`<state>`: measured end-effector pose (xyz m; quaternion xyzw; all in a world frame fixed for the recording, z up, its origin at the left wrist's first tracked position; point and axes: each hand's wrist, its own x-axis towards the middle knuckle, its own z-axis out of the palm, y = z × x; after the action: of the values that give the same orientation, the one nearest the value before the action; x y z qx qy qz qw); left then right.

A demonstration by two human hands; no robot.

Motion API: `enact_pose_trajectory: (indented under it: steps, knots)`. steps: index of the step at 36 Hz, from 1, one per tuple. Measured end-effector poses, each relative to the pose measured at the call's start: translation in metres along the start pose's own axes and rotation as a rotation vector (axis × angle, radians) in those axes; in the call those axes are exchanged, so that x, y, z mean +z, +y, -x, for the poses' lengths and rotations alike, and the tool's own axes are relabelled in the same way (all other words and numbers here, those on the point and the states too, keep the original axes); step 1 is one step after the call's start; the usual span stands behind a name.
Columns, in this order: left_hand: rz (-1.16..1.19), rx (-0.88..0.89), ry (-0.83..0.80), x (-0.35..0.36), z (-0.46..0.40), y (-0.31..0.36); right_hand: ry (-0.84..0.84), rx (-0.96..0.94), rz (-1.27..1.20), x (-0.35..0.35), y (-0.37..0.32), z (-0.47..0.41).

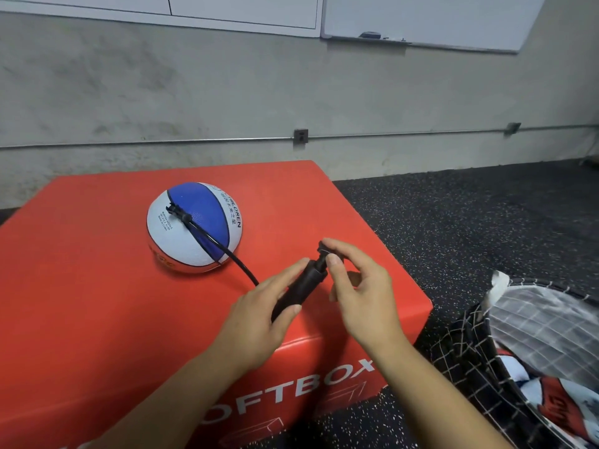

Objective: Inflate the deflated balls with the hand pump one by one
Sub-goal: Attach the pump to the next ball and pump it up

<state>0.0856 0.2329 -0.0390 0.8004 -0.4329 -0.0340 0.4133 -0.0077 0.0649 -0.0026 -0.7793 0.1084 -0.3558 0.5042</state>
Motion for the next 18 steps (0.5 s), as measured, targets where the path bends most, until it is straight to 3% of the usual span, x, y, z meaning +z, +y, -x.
enact_pose_trajectory:
  steps: [8,18]
  knots:
    - [-0.106,0.024,-0.013,0.0,-0.002,0.007,-0.025,0.0,0.037,-0.023,0.001,-0.007]
    - [-0.16,0.044,-0.041,0.002,-0.001,0.014,0.207,0.01,-0.105,-0.067,-0.014,-0.035]
